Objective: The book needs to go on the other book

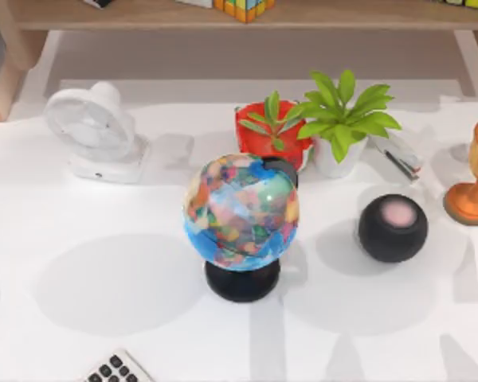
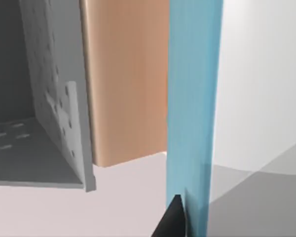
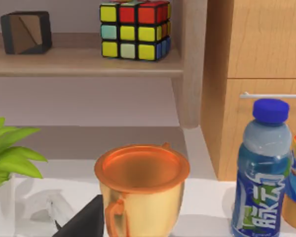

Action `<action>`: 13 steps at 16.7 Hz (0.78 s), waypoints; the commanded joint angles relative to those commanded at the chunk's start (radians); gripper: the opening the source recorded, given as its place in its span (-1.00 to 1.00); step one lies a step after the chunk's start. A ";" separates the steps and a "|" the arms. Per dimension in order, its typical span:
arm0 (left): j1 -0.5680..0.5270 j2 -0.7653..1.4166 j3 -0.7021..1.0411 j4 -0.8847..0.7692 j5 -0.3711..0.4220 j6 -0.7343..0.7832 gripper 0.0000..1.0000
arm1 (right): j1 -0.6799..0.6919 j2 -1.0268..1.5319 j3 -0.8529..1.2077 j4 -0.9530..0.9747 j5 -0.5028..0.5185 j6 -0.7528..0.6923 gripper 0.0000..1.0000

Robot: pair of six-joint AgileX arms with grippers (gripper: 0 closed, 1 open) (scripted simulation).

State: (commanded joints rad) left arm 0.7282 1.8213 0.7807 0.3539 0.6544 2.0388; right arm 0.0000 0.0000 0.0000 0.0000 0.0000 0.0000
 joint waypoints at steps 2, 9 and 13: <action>0.000 0.000 0.000 0.000 0.000 0.000 -0.40 | 0.000 0.000 0.000 0.000 0.000 0.000 1.00; 0.000 0.000 0.000 0.000 0.000 0.000 0.66 | 0.000 0.000 0.000 0.000 0.000 0.000 1.00; 0.000 0.000 0.000 0.000 0.000 0.000 1.00 | 0.000 0.000 0.000 0.000 0.000 0.000 1.00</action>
